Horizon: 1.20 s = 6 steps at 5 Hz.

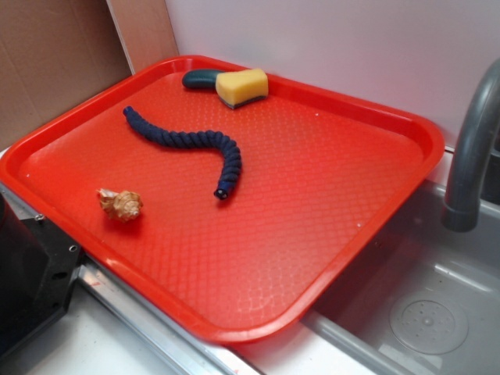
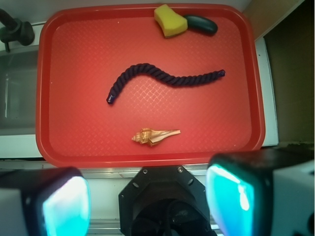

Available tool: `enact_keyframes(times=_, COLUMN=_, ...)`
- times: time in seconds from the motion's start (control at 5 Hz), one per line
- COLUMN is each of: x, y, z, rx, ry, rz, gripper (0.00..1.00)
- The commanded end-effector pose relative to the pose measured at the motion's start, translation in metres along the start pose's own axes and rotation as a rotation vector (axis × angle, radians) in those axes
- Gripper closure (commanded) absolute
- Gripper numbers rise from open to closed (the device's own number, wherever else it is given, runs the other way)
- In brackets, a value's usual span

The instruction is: Grab the blue rope.

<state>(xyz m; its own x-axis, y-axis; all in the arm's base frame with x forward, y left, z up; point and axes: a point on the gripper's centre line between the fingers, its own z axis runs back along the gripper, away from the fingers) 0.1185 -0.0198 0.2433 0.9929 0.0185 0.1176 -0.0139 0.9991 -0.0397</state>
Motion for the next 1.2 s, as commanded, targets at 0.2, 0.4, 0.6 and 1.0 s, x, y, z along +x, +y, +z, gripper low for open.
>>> enact_keyframes(times=0.2, x=0.035, y=0.021, z=-0.054, rx=-0.018, ry=0.096, rz=0.13, gripper=0.0)
enact_keyframes(times=0.4, x=0.067, y=0.021, z=-0.082, rx=-0.045, ry=-0.056, rz=0.37, gripper=0.0)
enact_keyframes(times=0.6, x=0.093, y=0.025, z=-0.114, rx=0.061, ry=-0.028, rz=0.609, gripper=0.0)
enact_keyframes(times=1.0, x=0.095, y=0.034, z=-0.179, rx=0.18, ry=0.004, rz=1.097, gripper=0.0)
